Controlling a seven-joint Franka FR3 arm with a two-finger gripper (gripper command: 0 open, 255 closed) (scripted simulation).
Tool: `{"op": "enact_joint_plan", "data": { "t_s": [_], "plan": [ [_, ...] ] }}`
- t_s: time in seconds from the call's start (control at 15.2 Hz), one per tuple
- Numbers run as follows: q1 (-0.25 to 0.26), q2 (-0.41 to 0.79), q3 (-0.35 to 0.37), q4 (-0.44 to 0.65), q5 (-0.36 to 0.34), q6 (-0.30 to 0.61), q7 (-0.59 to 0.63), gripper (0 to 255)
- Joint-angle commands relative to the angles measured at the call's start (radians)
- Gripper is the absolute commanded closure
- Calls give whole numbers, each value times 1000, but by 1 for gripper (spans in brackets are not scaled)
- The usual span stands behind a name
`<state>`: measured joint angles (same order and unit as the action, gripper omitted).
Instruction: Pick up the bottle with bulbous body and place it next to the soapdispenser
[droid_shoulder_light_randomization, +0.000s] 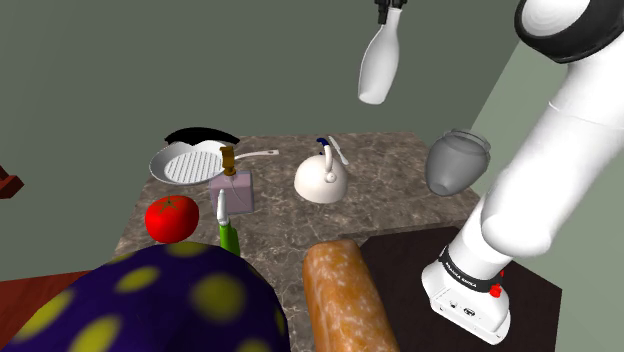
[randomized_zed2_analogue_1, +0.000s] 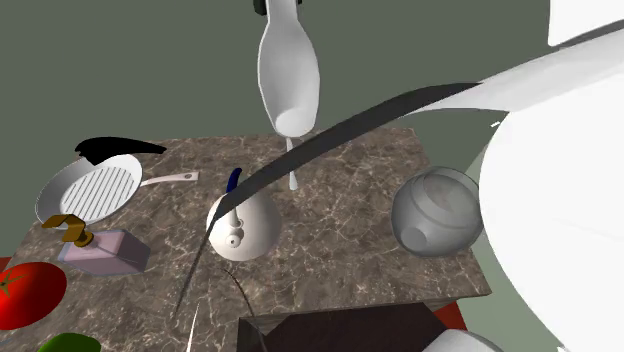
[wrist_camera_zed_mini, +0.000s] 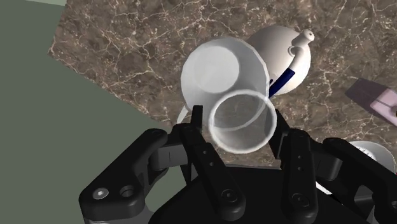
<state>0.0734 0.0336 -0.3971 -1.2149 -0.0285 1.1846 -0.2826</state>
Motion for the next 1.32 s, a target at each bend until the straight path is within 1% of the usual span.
{"op": "enact_joint_plan", "data": {
  "t_s": [0.0, 0.33, 0.66, 0.99, 1.25],
  "plan": [
    [30, -11, 27, 2, -2, -14, 58, 255],
    [100, -40, 96, -22, -3, -21, 197, 255],
    [164, -35, 161, -7, 9, -34, 330, 255],
    [226, 5, 220, 51, 26, -55, 457, 255],
    [275, 63, 263, 134, 40, -81, 555, 255]
  ]
}}
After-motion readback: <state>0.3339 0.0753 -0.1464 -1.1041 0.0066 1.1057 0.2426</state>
